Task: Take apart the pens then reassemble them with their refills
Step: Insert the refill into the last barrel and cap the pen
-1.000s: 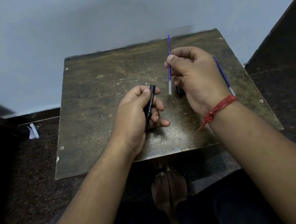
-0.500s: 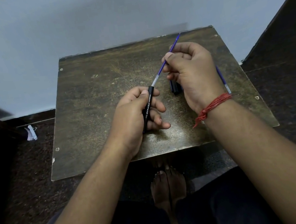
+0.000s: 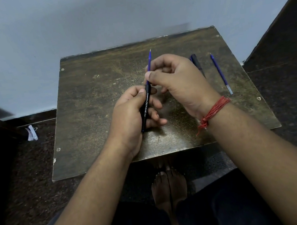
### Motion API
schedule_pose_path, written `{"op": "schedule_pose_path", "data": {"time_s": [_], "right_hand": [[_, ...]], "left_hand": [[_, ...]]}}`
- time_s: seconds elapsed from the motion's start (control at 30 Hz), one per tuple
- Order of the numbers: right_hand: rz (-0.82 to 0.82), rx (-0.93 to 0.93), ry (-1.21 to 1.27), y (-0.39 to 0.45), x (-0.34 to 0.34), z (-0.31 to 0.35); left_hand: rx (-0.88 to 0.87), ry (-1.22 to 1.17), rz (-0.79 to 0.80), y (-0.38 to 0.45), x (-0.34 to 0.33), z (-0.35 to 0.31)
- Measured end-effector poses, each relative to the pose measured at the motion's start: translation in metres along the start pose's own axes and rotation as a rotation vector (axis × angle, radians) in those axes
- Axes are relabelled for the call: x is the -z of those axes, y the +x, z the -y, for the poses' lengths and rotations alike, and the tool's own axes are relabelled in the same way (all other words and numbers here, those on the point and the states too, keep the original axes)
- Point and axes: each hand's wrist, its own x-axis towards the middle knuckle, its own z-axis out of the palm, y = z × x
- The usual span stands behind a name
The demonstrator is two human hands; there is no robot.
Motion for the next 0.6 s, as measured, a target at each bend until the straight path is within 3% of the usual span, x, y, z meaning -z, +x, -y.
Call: {"op": "schedule_pose_path", "data": {"time_s": [0.2,0.6], "right_hand": [[-0.111,0.003,0.038,0.002,0.0054,-0.0003],[-0.047,0.024,-0.01,-0.0008,0.0029,0.0031]], "left_hand": [[-0.011,0.043,0.034,-0.0013,-0.0013,0.0004],[-0.017,0.064,-0.008,-0.0024,-0.0003,0.0022]]}}
